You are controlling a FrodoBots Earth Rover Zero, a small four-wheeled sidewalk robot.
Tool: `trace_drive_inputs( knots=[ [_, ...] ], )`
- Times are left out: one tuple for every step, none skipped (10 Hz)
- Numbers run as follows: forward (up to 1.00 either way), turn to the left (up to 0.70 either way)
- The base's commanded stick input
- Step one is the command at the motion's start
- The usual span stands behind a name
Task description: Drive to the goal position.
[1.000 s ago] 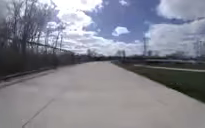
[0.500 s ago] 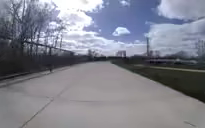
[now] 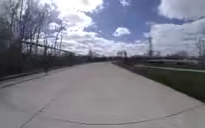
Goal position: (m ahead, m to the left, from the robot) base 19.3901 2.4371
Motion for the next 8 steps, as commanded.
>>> trace_drive_inputs(
  knots=[
    [1.00,0.00],
    [1.00,0.00],
    [1.00,0.00],
    [1.00,-0.27],
    [1.00,-0.02],
    [1.00,0.00],
    [1.00,0.00],
    [1.00,-0.07]
  ],
)
